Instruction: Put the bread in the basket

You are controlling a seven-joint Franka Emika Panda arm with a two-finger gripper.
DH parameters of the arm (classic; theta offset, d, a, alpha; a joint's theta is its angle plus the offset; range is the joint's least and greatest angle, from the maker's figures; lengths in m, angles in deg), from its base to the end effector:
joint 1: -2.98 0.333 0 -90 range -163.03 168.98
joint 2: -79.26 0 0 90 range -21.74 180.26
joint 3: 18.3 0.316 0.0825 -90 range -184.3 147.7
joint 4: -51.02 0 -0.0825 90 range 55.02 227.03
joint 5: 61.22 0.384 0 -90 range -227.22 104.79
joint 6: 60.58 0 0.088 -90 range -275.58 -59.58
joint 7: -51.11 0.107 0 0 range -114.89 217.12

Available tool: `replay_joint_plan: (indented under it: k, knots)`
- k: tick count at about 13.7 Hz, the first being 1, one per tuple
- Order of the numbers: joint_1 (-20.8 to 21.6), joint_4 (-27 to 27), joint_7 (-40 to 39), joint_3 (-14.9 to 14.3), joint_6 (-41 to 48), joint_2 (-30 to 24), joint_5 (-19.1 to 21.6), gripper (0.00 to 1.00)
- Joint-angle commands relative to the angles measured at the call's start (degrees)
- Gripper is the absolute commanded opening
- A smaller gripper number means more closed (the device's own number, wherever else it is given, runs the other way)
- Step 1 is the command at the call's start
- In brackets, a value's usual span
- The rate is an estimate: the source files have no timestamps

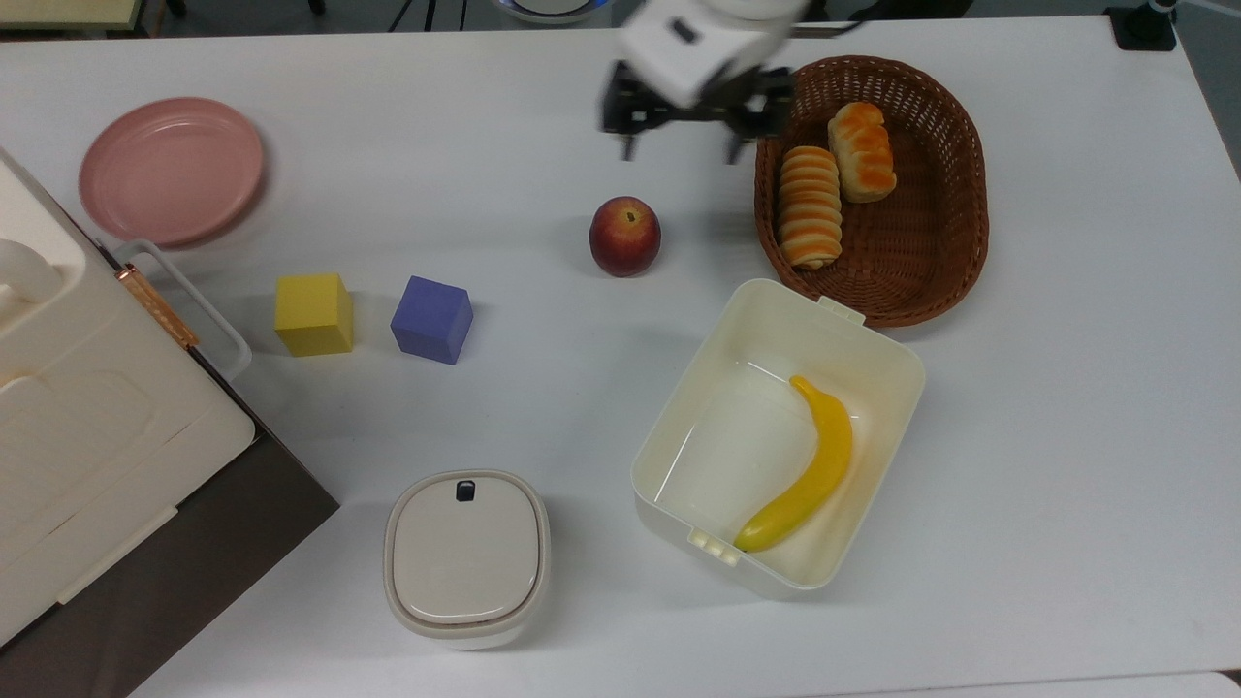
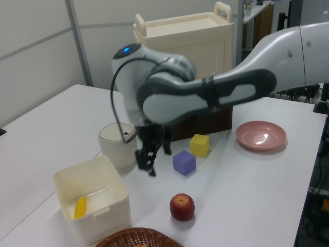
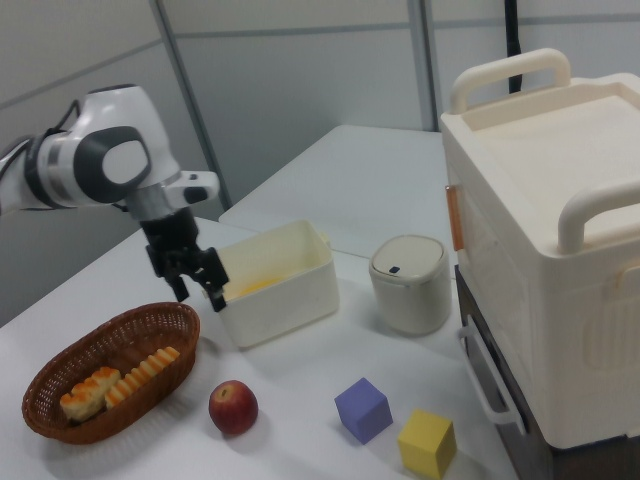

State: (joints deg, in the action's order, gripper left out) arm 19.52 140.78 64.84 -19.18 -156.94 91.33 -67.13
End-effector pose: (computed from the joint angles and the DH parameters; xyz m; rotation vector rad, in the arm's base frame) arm 0.5966 0.1577 0.5124 3.0132 0.0757 -0.0990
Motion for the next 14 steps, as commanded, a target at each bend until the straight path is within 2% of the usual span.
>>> replay_joint_plan:
  k: [1, 4, 7, 14]
  knots:
    - [-6.0, 0.9, -5.4, 0.2, 2.8, -3.3, -0.8, 1.0]
    - [-10.3, 1.0, -9.6, 0.3, 4.2, -5.6, -1.0, 1.0]
    - [-13.4, 1.1, -9.9, 0.4, 6.4, -7.5, -0.9, 1.0]
    - [-16.9, 1.3, -9.8, 0.4, 6.5, -11.2, 2.0, 1.0]
